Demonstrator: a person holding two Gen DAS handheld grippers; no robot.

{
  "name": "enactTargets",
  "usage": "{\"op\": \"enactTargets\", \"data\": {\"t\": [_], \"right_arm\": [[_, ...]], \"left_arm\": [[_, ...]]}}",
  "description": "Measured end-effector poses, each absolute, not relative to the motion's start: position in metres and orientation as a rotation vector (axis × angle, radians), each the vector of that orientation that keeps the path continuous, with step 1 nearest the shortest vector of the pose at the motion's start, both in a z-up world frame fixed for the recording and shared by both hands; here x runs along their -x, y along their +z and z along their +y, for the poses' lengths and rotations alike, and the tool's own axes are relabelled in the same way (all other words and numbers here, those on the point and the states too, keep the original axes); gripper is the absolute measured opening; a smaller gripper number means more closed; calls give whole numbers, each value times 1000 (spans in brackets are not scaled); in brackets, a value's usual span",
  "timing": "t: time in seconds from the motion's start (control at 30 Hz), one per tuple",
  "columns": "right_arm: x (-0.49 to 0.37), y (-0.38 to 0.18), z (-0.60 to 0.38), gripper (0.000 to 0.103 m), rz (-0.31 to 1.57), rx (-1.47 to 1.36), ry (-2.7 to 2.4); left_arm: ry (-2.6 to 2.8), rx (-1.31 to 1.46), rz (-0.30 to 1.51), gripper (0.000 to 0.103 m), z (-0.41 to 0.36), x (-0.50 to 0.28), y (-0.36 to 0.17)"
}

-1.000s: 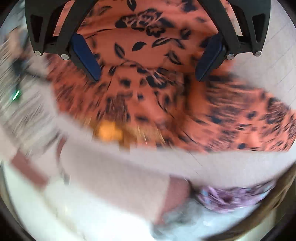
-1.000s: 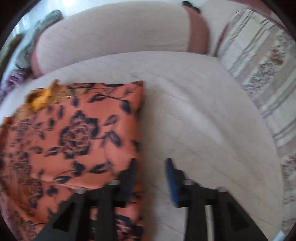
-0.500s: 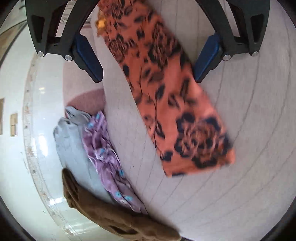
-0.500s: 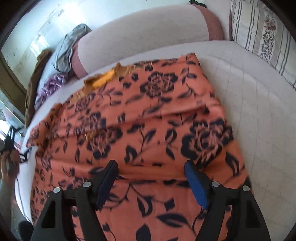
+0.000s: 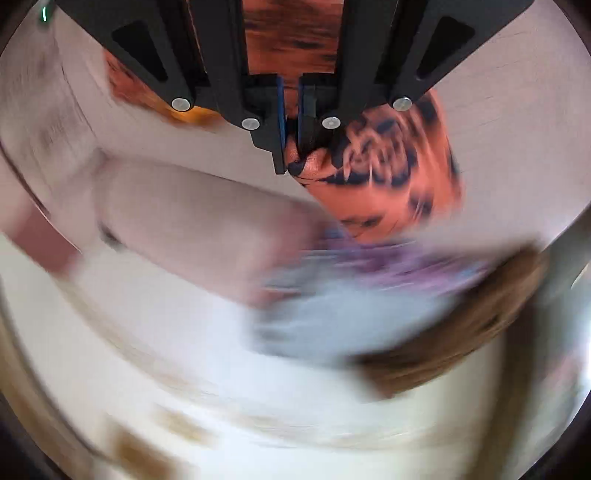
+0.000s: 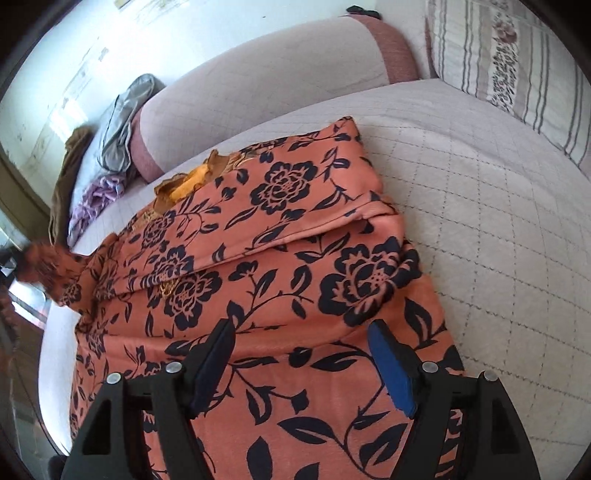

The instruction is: Fold small clothes

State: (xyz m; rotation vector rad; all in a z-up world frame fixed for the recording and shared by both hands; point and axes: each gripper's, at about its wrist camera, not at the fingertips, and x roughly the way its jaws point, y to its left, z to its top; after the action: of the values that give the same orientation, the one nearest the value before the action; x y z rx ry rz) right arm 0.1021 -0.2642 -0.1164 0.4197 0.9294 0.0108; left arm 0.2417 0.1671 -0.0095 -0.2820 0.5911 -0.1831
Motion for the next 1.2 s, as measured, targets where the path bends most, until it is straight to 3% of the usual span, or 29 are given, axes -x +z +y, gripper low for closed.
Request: {"op": "enactTargets", "data": {"t": [0.07, 0.1, 0.13, 0.2, 0.33, 0.63, 0.73, 0.8, 0.83, 0.87, 0.97, 1.07, 1.13, 1.2], "right_arm": [[-102, -116, -270, 77, 927, -460, 11], [-102, -115, -274, 77, 923, -478, 10], [-102, -113, -277, 77, 920, -495, 9], [-103, -110, -283, 77, 921, -533, 9], [-113, -101, -292, 78, 922, -636, 64], [-198, -94, -274, 80, 934, -804, 234], [-251, -108, -256, 80, 1053, -671, 142], [-276, -124, -235, 58, 1153, -549, 122], [-281, -124, -222, 29, 1184, -471, 111], [-282, -119, -214, 16, 1184, -428, 135], [-268, -64, -193, 16, 1051, -208, 113], [-245, -16, -207, 17, 928, -126, 52], [-241, -25, -218, 28, 936, -114, 23], [-248, -65, -232, 74, 1023, -127, 17]], "left_arm": [[-344, 243, 629, 6, 107, -240, -14], [-444, 210, 681, 17, 73, -241, -24], [-500, 183, 732, 48, 50, -243, -37], [-510, 135, 840, 75, 14, -244, -74], [-401, 189, 977, 75, 25, -242, -121], [-142, 432, 946, 77, 164, -161, -152], [-81, 494, 967, 77, 192, -159, -167], [-61, 523, 971, 77, 204, -157, -171], [-56, 528, 966, 77, 209, -155, -173], [-53, 534, 958, 77, 213, -155, -174], [-44, 548, 954, 77, 220, -159, -174], [-53, 550, 943, 77, 216, -170, -172], [-74, 559, 963, 79, 211, -182, -175], [-91, 547, 1009, 80, 199, -200, -181]]}}
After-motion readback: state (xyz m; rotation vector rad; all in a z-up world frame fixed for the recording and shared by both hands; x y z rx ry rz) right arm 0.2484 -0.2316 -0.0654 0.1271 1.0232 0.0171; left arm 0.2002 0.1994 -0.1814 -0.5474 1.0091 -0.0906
